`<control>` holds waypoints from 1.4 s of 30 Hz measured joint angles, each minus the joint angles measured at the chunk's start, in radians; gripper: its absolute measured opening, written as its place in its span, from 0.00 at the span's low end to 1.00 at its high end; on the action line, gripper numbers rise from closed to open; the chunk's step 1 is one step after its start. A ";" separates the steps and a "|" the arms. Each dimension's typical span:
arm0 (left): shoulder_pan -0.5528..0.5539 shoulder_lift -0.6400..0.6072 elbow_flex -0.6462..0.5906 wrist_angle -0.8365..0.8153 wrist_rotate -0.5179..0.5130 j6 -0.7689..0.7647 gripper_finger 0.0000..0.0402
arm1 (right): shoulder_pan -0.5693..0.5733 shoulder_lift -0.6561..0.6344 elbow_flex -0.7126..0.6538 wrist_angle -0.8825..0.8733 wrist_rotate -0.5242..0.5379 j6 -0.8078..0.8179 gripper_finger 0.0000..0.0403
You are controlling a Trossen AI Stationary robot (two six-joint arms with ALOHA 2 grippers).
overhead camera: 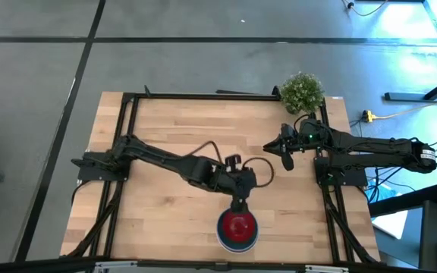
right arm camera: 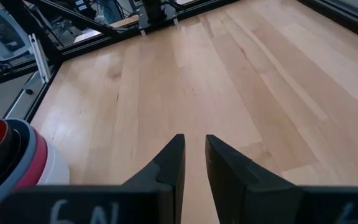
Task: Nest bowls inside each other
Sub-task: Return to Home Position
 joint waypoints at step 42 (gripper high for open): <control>0.094 -1.035 -1.173 0.423 -0.488 -0.095 0.20 | -0.095 -0.165 0.001 -0.045 0.010 -0.079 0.16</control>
